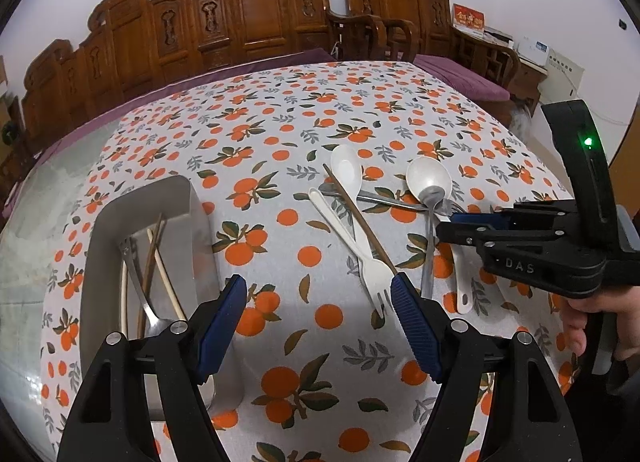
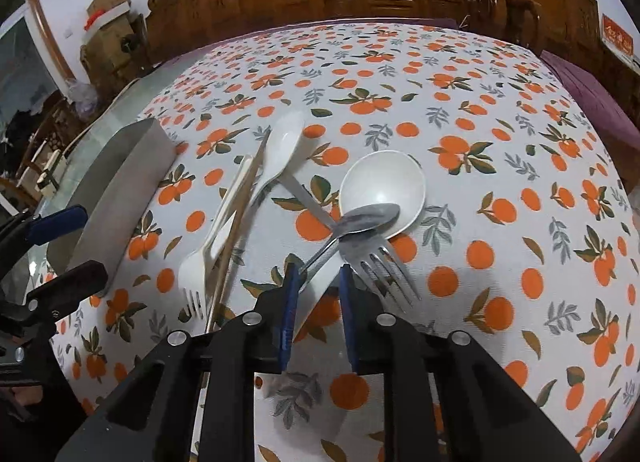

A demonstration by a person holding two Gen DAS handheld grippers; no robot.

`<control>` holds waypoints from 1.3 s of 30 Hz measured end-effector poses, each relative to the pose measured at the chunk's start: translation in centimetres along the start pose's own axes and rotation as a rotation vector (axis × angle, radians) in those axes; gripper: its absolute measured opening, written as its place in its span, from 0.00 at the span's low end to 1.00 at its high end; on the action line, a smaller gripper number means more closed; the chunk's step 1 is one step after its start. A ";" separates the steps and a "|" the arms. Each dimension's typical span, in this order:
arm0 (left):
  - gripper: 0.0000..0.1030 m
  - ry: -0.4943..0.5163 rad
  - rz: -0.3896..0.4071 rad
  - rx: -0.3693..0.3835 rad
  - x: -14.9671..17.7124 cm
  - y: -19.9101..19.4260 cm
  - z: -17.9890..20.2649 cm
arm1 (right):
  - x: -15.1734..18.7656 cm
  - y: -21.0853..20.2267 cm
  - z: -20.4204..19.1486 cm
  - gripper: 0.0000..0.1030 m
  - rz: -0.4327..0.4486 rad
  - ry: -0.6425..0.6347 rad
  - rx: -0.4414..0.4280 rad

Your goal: Organize utensils

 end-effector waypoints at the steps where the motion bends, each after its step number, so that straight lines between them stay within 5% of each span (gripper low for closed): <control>1: 0.69 0.001 0.001 0.001 0.0 0.0 0.0 | -0.3 -0.1 -0.2 0.22 0.009 -0.002 -0.004; 18: 0.69 0.004 0.002 0.007 0.1 0.0 0.6 | -0.1 1.3 0.1 0.19 -0.046 0.100 0.054; 33: 0.69 0.015 0.001 0.007 0.4 0.0 1.3 | -0.1 3.3 -0.3 0.21 -0.036 0.051 0.109; 39: 0.69 0.018 -0.007 0.006 0.7 0.3 1.4 | -0.8 2.4 -0.1 0.02 -0.012 0.124 0.035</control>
Point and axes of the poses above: each gripper's, at about its wrist camera, not at the fingertips, and y roughly the way its jaws point, z to its right, x to its underside, the point moved 8 cm from there along y, roughly the way its jaws point, and after that the axes turned 13 degrees about z, right-handed, at the moved point
